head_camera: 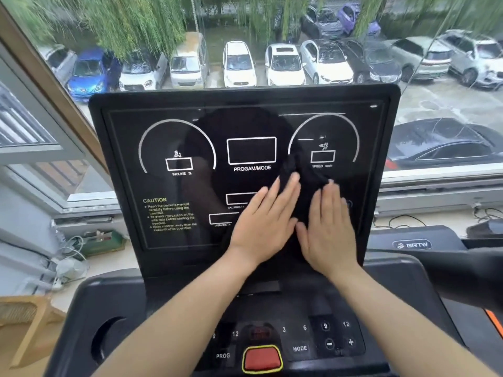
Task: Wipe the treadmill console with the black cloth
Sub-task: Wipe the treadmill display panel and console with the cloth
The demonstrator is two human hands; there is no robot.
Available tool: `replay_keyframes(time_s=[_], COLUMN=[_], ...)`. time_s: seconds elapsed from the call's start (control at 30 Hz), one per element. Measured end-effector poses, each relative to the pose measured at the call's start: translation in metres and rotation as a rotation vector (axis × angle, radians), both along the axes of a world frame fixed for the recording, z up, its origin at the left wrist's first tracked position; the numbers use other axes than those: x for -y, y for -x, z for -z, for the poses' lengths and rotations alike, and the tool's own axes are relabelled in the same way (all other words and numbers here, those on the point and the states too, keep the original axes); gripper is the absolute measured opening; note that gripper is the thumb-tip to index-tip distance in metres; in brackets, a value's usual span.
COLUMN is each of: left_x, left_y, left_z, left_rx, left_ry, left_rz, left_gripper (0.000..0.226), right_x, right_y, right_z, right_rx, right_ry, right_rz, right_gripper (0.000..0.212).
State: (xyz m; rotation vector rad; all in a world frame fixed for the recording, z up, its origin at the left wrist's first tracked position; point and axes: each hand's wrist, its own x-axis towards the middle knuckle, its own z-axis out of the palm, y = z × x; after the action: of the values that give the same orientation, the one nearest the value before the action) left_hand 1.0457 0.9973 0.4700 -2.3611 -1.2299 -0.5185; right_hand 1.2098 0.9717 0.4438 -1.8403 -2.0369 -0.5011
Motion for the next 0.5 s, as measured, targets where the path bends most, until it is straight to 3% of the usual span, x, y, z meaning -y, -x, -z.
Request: replay_keyframes(time_s=[0.23,0.4,0.5], left_x=[-0.016,-0.029,-0.04], left_y=[0.007,0.0,0.0], left_z=[-0.02,-0.04,-0.057], left_rx=[0.109,0.125,0.056], left_ry=[-0.006,-0.055,-0.096], left_rz=[-0.144,-0.163,-0.121], left_gripper=[0.077,0.072,0.068], right_x=[0.004,0.009,-0.016], right_y=[0.047,0.052,0.039], right_z=[-0.015,0.008,-0.018], right_rx=[-0.173,-0.185,-0.219], right_ry=[-0.181,-0.014,-0.076], right_rz=[0.099,-0.017,0.02], right_gripper=[0.064,0.078,0.075])
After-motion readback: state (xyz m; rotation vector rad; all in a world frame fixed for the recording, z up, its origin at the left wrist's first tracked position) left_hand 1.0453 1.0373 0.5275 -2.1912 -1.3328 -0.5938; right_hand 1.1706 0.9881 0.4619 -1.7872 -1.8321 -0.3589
